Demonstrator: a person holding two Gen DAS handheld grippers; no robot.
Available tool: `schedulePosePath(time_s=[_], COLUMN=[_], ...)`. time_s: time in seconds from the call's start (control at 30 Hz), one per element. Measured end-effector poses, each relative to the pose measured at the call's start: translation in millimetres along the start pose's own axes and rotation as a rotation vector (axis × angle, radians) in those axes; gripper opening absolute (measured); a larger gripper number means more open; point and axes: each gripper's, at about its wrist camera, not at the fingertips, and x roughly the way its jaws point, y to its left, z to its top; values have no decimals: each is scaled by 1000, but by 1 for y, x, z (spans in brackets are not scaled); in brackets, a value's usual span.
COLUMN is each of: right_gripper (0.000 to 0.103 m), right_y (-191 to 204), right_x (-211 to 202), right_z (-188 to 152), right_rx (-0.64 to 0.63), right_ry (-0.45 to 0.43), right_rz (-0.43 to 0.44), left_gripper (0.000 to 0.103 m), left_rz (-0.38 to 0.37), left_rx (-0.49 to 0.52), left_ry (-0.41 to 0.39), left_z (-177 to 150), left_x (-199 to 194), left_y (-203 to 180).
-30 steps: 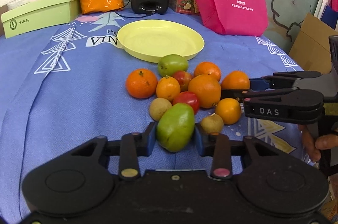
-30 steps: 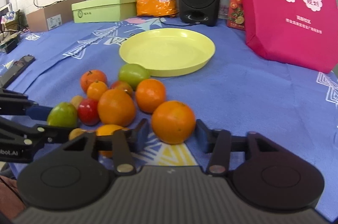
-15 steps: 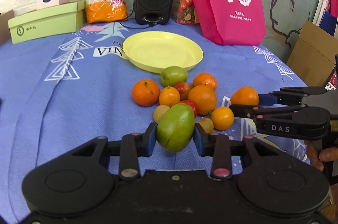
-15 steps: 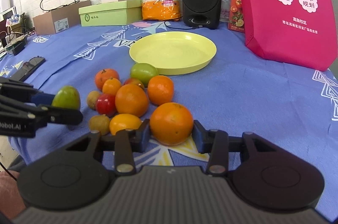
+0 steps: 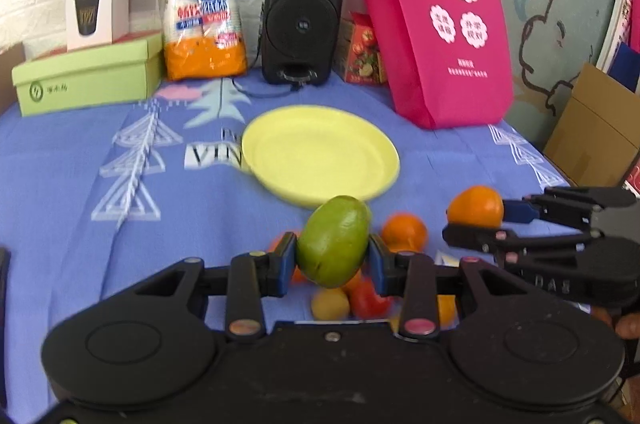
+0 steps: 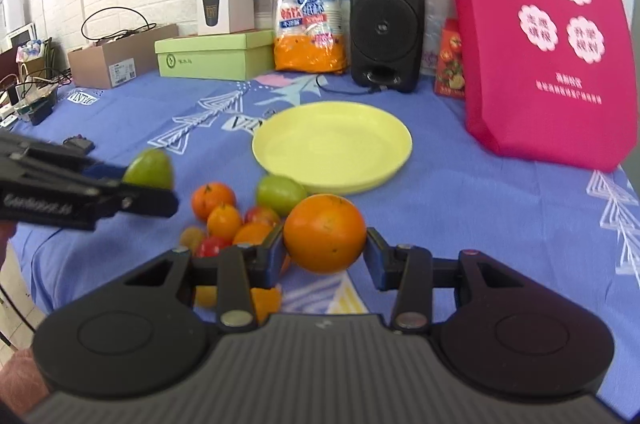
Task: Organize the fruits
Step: 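Carry both fruits onto the yellow plate and open both tools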
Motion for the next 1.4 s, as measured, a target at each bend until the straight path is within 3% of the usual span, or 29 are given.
schedulePosePath(time_s=[0.27,0.5,0.73,0.8,0.87,1.1,1.4], right_gripper=[41,41,41,41,47,48,49], right_y=[-10,-21,-22,-21,-22,-29,-32], right_x=[57,115,138,138,133,91,28], right_z=[44,52,47,46,47,49,14], right_rx=[-45,-68,-60,-69,-65,-59,-29], right_ry=[3,76,112,114,97,42,39], right_rz=[2,25,40,30,22,2,37], left_gripper=[36,36,40,63,73,73,73], left_rz=[10,2,5,8,12,59,113], left_rx=[17,-16,-36,-53,-63,-10,-23], left_ry=[28,108,152,149,123,62,83], left_z=[52,55,56,57,60,56,10], left_x=[72,136,164,165,158,106,40], left_y=[17,32,38,39,39,34,40])
